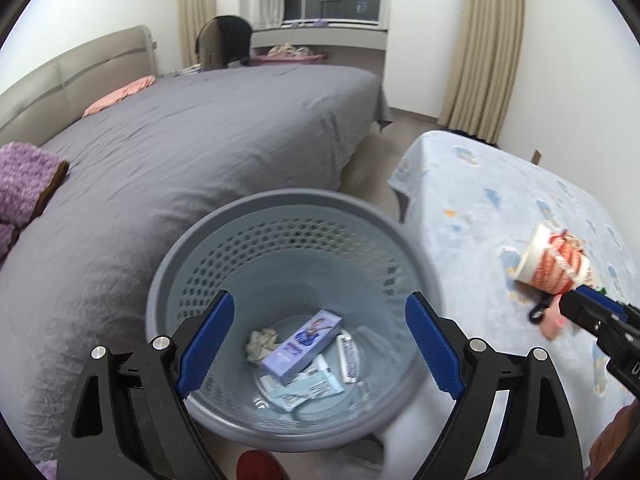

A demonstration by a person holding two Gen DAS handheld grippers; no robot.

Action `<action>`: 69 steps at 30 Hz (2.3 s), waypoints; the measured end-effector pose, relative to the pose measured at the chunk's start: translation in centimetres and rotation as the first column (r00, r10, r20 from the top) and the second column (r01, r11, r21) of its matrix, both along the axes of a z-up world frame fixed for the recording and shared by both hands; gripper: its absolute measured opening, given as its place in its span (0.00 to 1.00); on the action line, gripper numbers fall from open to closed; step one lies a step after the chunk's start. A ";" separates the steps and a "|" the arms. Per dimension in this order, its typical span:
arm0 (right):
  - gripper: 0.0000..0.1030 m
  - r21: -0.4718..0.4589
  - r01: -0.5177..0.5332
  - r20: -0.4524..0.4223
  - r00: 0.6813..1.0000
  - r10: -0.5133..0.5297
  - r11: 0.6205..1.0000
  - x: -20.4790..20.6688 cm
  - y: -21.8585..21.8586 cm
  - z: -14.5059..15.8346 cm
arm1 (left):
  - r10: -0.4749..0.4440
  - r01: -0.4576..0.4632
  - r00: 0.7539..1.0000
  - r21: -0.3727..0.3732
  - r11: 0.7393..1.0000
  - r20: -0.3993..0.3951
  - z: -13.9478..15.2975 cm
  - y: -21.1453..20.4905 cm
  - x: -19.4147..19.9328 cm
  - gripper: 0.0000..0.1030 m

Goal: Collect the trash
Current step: 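Move both tools back toward the remaining items on the bed, then grasp the green milk carton with the right tool and lift it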

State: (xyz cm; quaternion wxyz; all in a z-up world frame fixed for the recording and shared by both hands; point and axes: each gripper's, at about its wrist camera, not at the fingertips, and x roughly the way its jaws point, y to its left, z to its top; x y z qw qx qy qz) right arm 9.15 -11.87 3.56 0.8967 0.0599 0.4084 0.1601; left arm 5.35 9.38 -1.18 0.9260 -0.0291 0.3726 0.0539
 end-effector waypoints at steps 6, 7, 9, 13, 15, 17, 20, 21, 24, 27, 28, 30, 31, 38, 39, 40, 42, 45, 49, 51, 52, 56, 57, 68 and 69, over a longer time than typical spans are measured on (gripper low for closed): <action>0.36 -0.014 0.089 0.000 0.996 -0.089 0.996 -2.1 -4.3 0.1 | -0.072 0.072 0.997 -0.011 0.997 0.023 1.0 -3.3 0.3 0.83; 0.36 -0.017 0.111 -0.002 0.994 -0.111 0.994 -2.5 -5.3 0.1 | -0.082 0.082 0.996 -0.012 0.997 0.027 1.1 -3.7 0.4 0.83; 0.36 -0.023 0.141 -0.006 0.990 -0.141 0.990 -3.1 -6.6 -0.1 | -0.103 0.103 0.994 -0.009 0.995 0.033 1.4 -4.8 0.4 0.83; 0.36 -0.034 0.203 -0.018 0.979 -0.204 0.979 -4.2 -9.5 -0.6 | -0.144 0.145 0.989 -0.006 0.989 0.038 1.5 -6.9 0.5 0.83; 0.36 -0.037 0.226 -0.023 0.974 -0.227 0.973 -4.5 -10.9 -0.8 | -0.159 0.160 0.987 -0.003 0.987 0.037 1.4 -7.8 0.5 0.83; 0.36 -0.041 0.245 -0.022 0.969 -0.246 0.969 -4.7 -12.0 -0.9 | -0.171 0.171 0.985 0.003 0.985 0.036 1.4 -8.6 0.6 0.83; 0.36 -0.045 0.263 -0.019 0.964 -0.264 0.964 -4.7 -13.4 -1.1 | -0.188 0.188 0.982 0.008 0.982 0.028 1.1 -9.8 0.8 0.83; 0.36 -0.048 0.266 -0.019 0.964 -0.267 0.963 -4.6 -13.8 -1.2 | -0.193 0.193 0.981 0.012 0.981 0.023 0.9 -10.1 0.9 0.83; 0.36 -0.059 0.268 -0.019 0.963 -0.269 0.962 -3.9 -14.7 -1.4 | -0.213 0.212 0.977 0.023 0.977 0.018 0.6 -11.2 1.1 0.83; 0.36 -0.063 0.263 -0.024 0.964 -0.265 0.963 -2.6 -15.5 -1.7 | -0.222 0.222 0.975 0.033 0.975 0.010 0.2 -12.0 1.4 0.83; 0.36 -0.065 0.260 -0.026 0.965 -0.262 0.963 -2.1 -15.7 -1.8 | -0.223 0.223 0.975 0.035 0.974 0.006 0.1 -12.2 1.5 0.83; 0.37 -0.072 0.252 -0.025 0.967 -0.254 0.965 -1.1 -15.9 -2.0 | -0.225 0.225 0.974 0.037 0.974 -0.003 -0.2 -12.3 1.6 0.83; 0.37 -0.076 0.246 -0.025 0.968 -0.249 0.966 -0.7 -15.9 -2.1 | -0.226 0.226 0.974 0.039 0.973 -0.007 -0.3 -12.5 1.7 0.83; 0.38 -0.096 0.198 -0.041 0.978 -0.202 0.976 2.4 -15.5 -3.2 | -0.232 0.233 0.972 0.036 0.972 -0.016 -0.6 -12.9 2.2 0.83; 0.38 -0.094 0.192 -0.048 0.979 -0.197 0.977 2.8 -15.5 -3.4 | -0.232 0.232 0.973 0.037 0.972 -0.018 -0.7 -12.9 2.3 0.83; 0.38 -0.095 0.189 -0.051 0.980 -0.194 0.977 3.2 -15.5 -3.6 | -0.230 0.231 0.973 0.035 0.972 -0.021 -0.8 -12.9 2.4 0.83; 0.38 -0.100 0.180 -0.056 0.981 -0.187 0.978 3.8 -15.5 -3.9 | -0.227 0.228 0.973 0.032 0.973 -0.028 -1.0 -12.9 2.6 0.83; 0.39 -0.097 0.163 -0.074 0.983 -0.170 0.982 4.6 -15.4 -4.4 | -0.229 0.230 0.973 0.033 0.973 -0.028 -1.0 -13.0 2.7 0.83; 0.41 -0.111 0.133 -0.089 0.986 -0.143 0.985 5.5 -15.0 -5.1 | -0.229 0.230 0.973 0.031 0.973 -0.031 -1.1 -13.0 2.7 0.83; 0.41 -0.109 0.109 -0.103 0.987 -0.121 0.988 6.0 -14.6 -5.3 | -0.228 0.229 0.973 0.030 0.973 -0.034 -1.2 -13.0 2.8 0.83; 0.41 -0.110 0.100 -0.109 0.988 -0.112 0.989 6.2 -14.4 -5.5 | -0.227 0.228 0.973 0.030 0.973 -0.036 -1.2 -12.9 2.8 0.83; 0.41 -0.122 0.088 -0.113 0.988 -0.102 0.989 6.8 -14.0 -5.6 | -0.228 0.229 0.973 0.030 0.973 -0.038 -1.2 -13.0 2.8 0.83; 0.42 -0.119 0.088 -0.117 0.988 -0.102 0.989 7.0 -14.0 -5.6 | -0.229 0.230 0.973 0.030 0.973 -0.038 -1.2 -13.0 2.8 0.83; 0.42 -0.154 0.077 -0.102 0.990 -0.093 0.985 6.6 -13.1 -5.4 | -0.226 0.227 0.973 0.026 0.973 -0.033 -1.1 -12.9 2.8 0.83; 0.41 -0.155 0.075 -0.097 0.991 -0.091 0.985 6.5 -12.9 -5.3 | -0.226 0.227 0.974 0.026 0.974 -0.033 -1.1 -12.9 2.8 0.83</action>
